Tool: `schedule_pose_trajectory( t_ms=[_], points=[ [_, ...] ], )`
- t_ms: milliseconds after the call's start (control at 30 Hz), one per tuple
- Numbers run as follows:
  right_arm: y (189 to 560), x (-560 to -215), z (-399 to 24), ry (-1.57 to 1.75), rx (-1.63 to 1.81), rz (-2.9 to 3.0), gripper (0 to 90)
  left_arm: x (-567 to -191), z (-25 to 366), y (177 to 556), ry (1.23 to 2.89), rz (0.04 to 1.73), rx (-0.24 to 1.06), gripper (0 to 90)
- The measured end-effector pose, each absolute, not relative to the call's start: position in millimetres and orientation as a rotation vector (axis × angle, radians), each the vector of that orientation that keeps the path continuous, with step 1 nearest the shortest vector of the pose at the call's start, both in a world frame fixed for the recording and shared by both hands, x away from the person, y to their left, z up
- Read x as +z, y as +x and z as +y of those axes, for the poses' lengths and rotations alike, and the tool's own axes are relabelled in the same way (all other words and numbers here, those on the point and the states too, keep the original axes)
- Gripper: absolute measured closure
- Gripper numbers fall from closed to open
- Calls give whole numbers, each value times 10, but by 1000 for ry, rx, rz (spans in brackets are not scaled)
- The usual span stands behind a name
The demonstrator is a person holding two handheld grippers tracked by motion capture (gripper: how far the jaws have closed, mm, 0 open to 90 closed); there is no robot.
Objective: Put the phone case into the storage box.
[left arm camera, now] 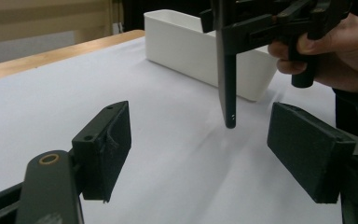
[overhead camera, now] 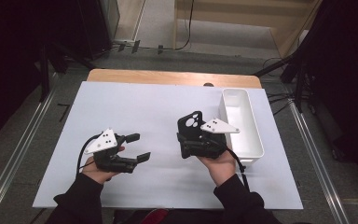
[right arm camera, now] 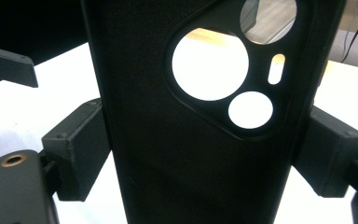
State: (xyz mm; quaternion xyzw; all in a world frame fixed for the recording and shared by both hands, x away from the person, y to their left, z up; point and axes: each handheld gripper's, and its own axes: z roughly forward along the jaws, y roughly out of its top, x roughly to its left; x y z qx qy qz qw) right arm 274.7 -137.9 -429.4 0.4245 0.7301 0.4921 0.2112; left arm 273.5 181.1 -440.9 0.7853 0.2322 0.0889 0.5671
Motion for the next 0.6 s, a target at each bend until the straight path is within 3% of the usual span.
schedule_pose_trajectory(
  t_ms=[600],
  points=[
    [2800, -4216, -1525, 1203, 1377, 2031, 126, -4476, 2041, 2664, 1845, 581, 219, 218]
  ],
)
